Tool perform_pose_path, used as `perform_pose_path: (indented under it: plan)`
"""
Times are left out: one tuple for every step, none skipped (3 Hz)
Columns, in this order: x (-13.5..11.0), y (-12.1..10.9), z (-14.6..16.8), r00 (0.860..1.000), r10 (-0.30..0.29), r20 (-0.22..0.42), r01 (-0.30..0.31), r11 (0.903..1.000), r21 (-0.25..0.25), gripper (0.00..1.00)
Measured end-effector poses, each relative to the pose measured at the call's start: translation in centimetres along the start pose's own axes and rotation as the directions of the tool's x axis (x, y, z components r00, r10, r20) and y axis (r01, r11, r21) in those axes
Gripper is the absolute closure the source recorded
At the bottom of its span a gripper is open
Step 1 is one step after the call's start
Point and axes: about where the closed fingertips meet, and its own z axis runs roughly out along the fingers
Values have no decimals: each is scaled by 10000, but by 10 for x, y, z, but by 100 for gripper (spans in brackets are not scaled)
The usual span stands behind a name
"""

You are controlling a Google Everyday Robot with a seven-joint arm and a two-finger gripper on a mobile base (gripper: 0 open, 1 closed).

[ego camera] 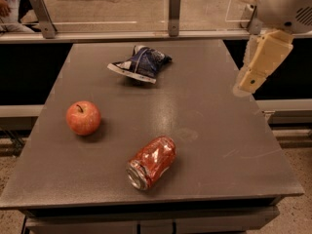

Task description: Move blue chip bag near apple

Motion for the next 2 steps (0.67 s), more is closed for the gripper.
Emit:
perform_pose_path:
  plan:
    - [0,0,0,10000,1,-4,-1,10000,-3,0]
    - [-3,-5,23,9997,-186,127,189,9996,-205,0]
